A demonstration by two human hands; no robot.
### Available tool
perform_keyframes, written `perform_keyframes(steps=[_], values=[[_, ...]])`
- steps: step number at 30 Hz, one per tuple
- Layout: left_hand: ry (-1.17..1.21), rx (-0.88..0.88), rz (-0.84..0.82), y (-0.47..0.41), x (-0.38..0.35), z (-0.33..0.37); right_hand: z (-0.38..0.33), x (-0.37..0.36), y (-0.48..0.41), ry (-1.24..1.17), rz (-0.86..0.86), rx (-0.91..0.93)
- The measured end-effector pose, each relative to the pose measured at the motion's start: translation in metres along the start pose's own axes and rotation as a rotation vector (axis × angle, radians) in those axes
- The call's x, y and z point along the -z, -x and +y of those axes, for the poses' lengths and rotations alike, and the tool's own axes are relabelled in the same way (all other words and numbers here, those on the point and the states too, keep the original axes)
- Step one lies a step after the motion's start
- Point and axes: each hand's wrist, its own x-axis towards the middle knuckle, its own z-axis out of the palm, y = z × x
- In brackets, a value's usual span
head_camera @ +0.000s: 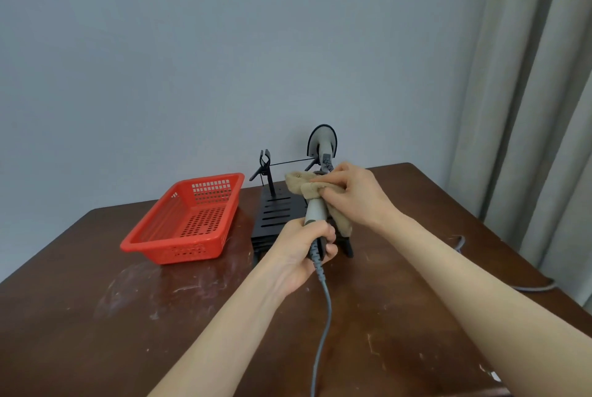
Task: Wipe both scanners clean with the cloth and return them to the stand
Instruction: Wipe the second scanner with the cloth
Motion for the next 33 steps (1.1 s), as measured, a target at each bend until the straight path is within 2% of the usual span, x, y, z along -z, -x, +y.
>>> perform_keyframes(steps=[2,4,9,11,14,16,18,22,25,28,33], values=[[0.022,-0.017,0.017,-0.003,0.005,0.002,-0.003,-0.007,-0.006,0.079,-0.006,0.002],[0.014,-0.036,0.037,-0.004,0.011,0.006,-0.007,-0.011,-0.006,0.059,-0.043,0.037],[-0.058,-0.103,0.066,-0.007,0.02,0.012,-0.019,-0.009,0.0,-0.247,-0.273,0.106],[-0.065,-0.112,0.072,-0.008,0.02,0.011,-0.017,-0.013,-0.007,-0.264,-0.222,0.104],[-0.012,-0.065,0.075,-0.008,0.021,0.01,-0.009,-0.021,-0.023,-0.13,-0.071,0.048],[0.03,-0.056,0.077,-0.009,0.023,0.01,-0.009,-0.025,-0.026,-0.087,-0.036,0.04],[0.025,-0.065,0.088,-0.01,0.027,0.011,-0.01,-0.027,-0.021,-0.097,-0.103,0.054],[-0.017,-0.115,0.111,-0.01,0.031,0.012,-0.017,-0.023,-0.01,-0.294,-0.336,0.072],[-0.014,-0.112,0.115,-0.01,0.028,0.013,-0.01,-0.027,-0.018,-0.198,-0.247,0.103],[0.023,-0.088,0.101,-0.009,0.03,0.014,-0.001,-0.027,-0.028,-0.108,-0.144,0.032],[0.003,-0.108,0.07,-0.008,0.036,0.02,-0.004,-0.029,-0.022,-0.221,-0.217,0.017]])
